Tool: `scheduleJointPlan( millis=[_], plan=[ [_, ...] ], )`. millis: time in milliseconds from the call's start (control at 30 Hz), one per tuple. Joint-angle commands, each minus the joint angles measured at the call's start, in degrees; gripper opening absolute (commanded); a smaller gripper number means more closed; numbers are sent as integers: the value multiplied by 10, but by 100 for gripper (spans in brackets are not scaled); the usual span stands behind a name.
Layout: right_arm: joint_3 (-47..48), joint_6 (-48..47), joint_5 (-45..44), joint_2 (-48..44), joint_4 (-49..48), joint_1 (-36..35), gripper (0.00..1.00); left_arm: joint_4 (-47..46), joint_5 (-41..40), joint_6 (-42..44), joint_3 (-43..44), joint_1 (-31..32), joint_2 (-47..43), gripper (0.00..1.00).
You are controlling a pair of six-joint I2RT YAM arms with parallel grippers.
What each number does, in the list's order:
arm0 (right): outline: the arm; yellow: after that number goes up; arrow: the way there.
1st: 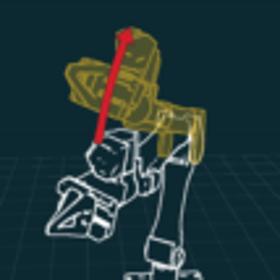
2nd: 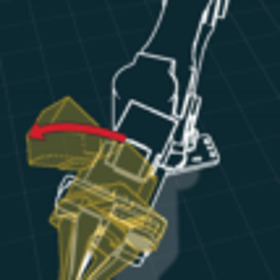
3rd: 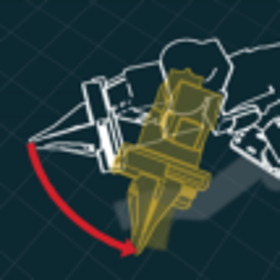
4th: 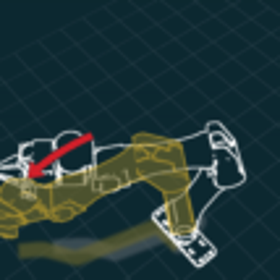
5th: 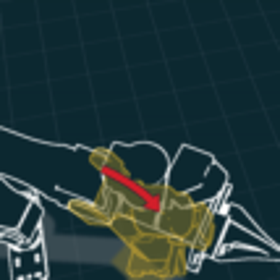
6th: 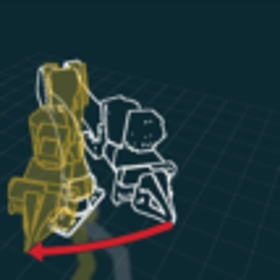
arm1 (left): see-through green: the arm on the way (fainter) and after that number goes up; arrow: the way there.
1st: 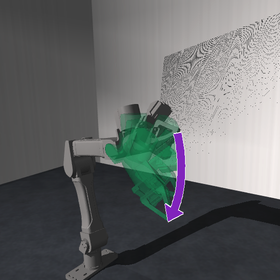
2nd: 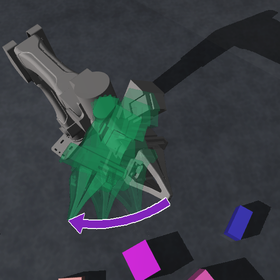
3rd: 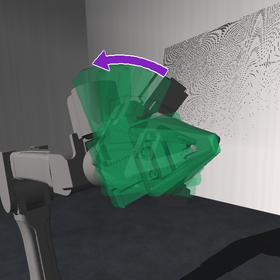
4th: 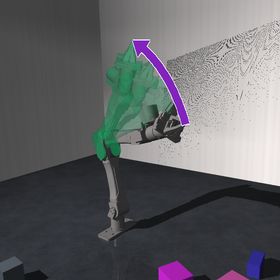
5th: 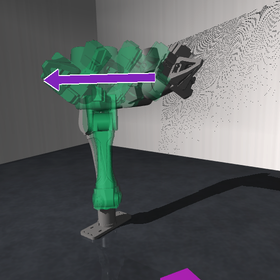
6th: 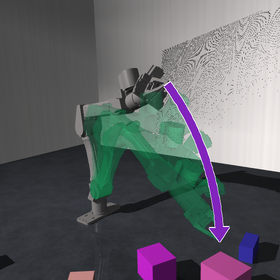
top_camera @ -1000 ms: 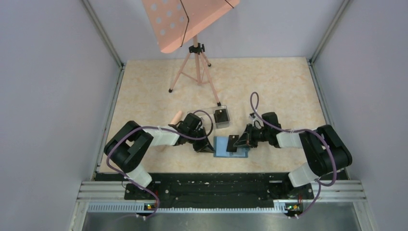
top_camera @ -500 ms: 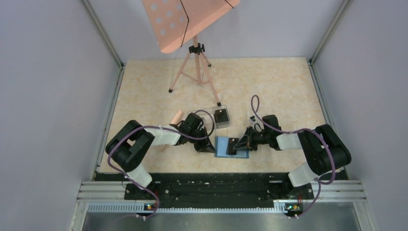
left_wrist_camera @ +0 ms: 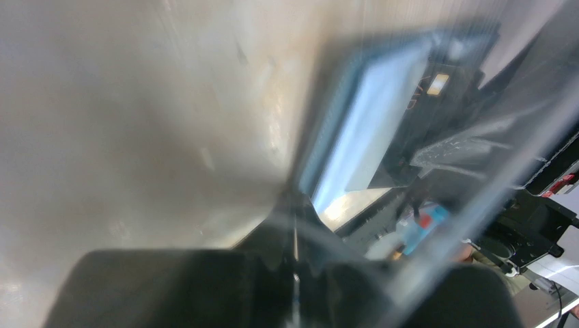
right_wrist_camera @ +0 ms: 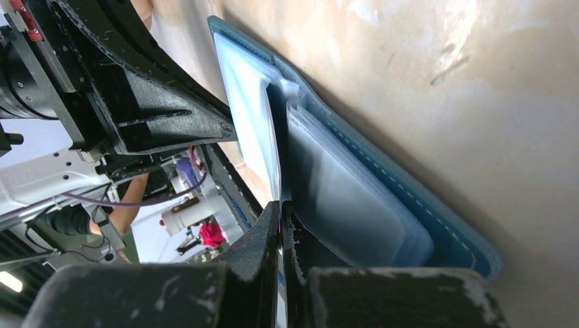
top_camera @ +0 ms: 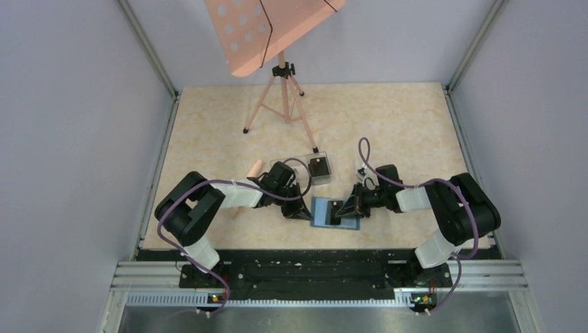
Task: Put the credit cards into the card holder
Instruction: Insert the credit card into the card holder.
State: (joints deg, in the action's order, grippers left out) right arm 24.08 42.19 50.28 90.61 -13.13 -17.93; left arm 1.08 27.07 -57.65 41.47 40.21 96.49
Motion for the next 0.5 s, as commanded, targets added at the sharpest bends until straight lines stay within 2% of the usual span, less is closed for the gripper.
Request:
scheduleJointPlan(
  millis=[0, 167, 267, 333, 467],
  plan=[
    [21, -30, 10, 23, 22, -6, 0, 36, -33, 16, 6, 7, 31, 0],
    [41, -37, -11, 30, 38, -34, 0, 37, -32, 16, 9, 9, 34, 0],
    [76, -65, -45, 25, 99, -59, 1, 38, -32, 16, 10, 9, 35, 0],
    [92, -86, -82, 9, 147, -71, 7, 39, -33, 15, 10, 10, 34, 0],
    [123, -119, -140, -23, 221, -81, 27, 39, -35, 15, 9, 11, 32, 0]
  ],
)
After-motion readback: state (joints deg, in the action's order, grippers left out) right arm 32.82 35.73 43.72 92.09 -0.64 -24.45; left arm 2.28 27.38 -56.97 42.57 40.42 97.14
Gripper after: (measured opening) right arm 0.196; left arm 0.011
